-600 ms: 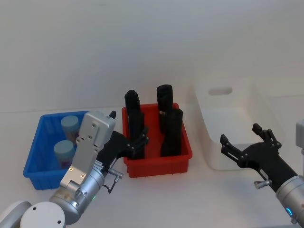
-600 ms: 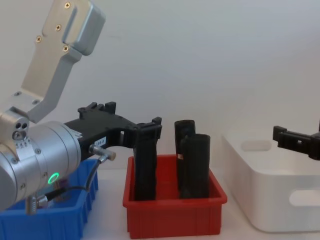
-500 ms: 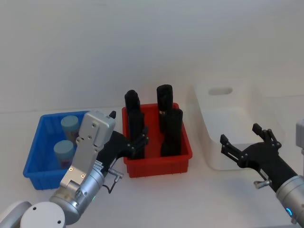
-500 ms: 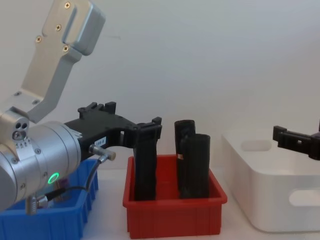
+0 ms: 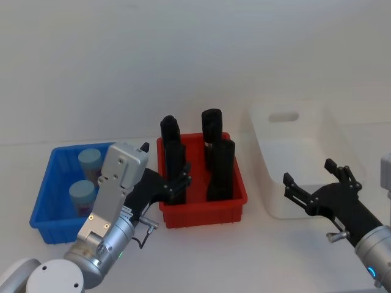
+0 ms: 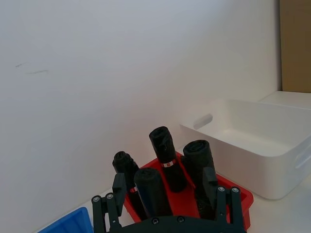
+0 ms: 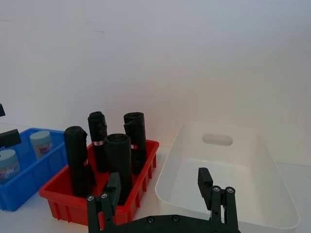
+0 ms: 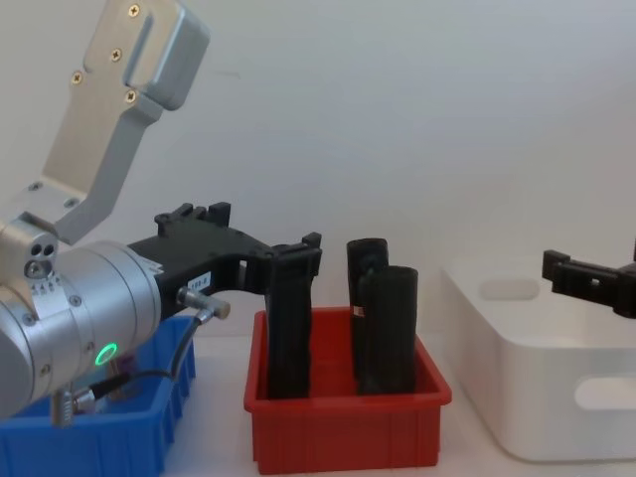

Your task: Pick the cotton swabs from the blue box and place them into the white box.

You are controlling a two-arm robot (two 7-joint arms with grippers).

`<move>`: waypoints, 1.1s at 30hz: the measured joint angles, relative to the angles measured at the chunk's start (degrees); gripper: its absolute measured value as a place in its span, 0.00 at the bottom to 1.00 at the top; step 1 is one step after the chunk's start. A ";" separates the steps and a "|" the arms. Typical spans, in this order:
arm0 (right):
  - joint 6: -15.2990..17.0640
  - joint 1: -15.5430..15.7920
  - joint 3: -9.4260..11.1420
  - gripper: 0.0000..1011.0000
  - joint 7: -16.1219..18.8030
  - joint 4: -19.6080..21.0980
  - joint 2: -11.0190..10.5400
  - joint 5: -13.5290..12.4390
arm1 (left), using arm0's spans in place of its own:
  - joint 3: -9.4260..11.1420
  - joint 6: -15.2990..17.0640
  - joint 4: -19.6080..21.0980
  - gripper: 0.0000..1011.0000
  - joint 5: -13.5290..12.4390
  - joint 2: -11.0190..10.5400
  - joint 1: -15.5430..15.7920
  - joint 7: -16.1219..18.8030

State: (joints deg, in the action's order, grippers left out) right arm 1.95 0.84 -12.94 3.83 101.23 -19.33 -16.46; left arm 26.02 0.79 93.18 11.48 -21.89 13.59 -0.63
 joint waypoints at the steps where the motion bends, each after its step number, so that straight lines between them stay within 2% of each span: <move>1: 0.00 0.00 0.00 0.99 0.00 0.00 0.00 0.00 | 0.00 0.00 0.00 0.99 0.00 0.00 0.00 0.00; 33: 0.00 0.00 0.00 0.99 0.00 0.00 0.00 0.00 | -0.02 0.00 0.00 0.99 0.00 0.00 0.00 -0.01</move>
State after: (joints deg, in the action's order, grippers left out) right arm 1.95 0.84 -12.94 3.83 101.23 -19.34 -16.47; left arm 26.01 0.79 93.18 11.48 -21.89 13.59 -0.63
